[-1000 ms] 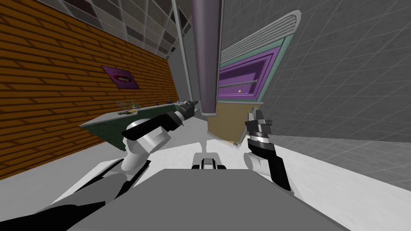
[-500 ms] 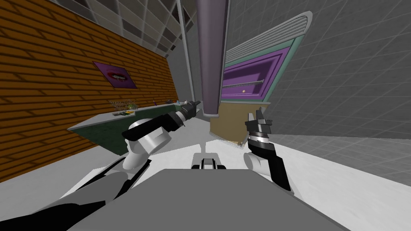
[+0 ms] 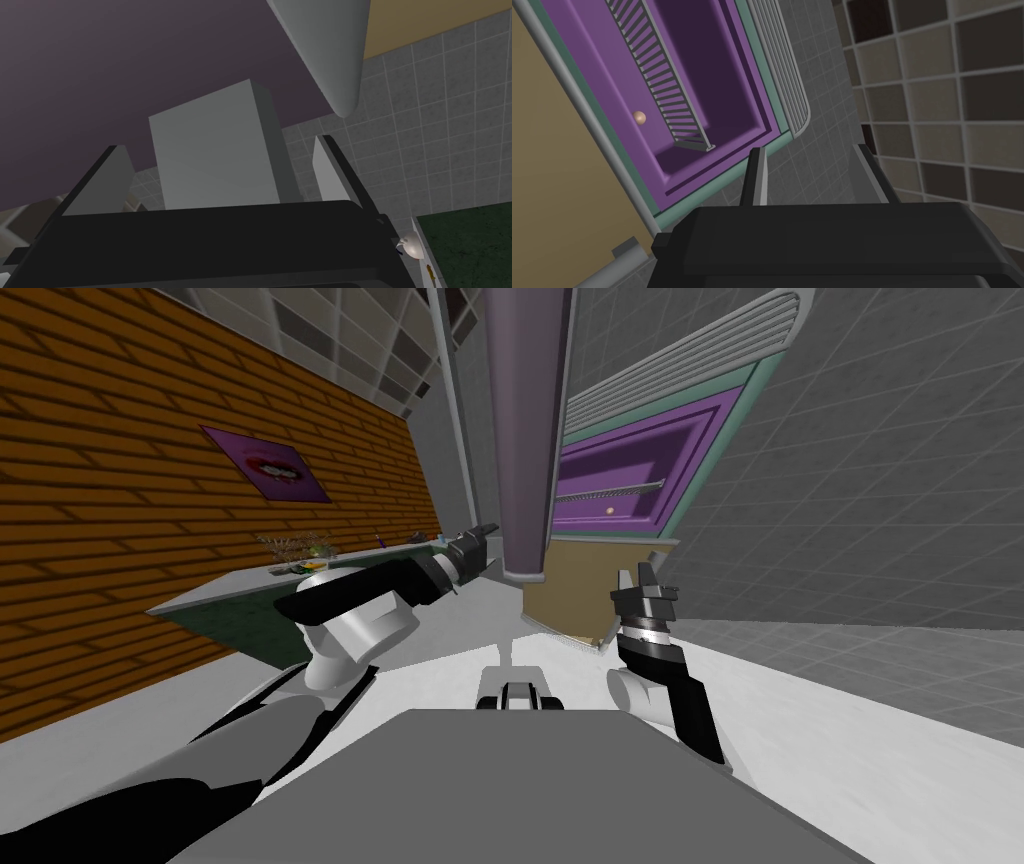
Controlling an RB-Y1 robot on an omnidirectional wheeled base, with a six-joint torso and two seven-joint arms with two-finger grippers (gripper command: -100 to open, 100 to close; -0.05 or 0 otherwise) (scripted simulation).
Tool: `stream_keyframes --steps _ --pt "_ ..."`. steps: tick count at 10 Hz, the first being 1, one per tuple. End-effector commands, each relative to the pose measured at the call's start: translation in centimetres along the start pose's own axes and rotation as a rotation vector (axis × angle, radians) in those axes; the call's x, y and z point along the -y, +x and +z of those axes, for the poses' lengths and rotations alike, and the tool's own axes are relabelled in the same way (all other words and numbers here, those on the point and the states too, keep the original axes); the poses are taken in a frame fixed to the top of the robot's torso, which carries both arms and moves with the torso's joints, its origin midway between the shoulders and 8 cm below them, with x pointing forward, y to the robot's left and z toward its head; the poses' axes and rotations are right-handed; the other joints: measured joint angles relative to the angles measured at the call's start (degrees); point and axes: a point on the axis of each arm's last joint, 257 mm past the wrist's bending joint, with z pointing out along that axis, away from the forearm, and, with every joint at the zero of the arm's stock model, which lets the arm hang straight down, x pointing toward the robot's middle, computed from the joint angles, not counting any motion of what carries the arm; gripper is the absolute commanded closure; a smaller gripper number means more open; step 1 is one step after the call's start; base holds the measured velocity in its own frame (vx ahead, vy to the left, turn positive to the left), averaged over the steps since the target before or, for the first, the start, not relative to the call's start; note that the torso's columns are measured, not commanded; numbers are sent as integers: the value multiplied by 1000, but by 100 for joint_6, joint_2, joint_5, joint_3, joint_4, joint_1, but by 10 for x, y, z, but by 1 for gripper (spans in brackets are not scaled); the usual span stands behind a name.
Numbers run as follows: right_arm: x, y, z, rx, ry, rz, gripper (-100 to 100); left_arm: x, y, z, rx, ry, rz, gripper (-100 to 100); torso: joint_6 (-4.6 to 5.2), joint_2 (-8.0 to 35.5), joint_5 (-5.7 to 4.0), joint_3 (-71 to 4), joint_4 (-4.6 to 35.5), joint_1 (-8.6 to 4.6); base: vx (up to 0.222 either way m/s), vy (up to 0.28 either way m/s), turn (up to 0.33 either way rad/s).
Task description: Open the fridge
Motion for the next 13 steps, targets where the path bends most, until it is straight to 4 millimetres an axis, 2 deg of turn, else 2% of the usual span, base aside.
stream_keyframes --steps 1,4,6,7,8,13 --pt "0 0 0 0 0 0 0 17 -9 0 14 10 2 -100 -1 0 0 -3 5 4 -8 10 -23" --pt "0 0 0 0 0 0 0 28 -14 0 22 10 1 -100 0 8 -10 -14 37 -6 -5 12 -15" --pt "0 0 0 0 0 0 0 28 -14 0 22 10 1 -100 7 15 -22 -21 56 -26 0 0 0" --pt "0 0 0 0 0 0 0 10 -6 2 1 -37 -14 -100 4 13 -22 -23 53 -26 -14 9 16" --pt "0 0 0 0 0 0 0 8 -6 2 -1 -40 -14 0 -1 17 -11 -2 25 -15 -14 8 18" --pt "0 0 0 0 0 0 0 7 -4 1 -4 -41 -18 0 -15 33 10 35 -6 17 -5 3 6"
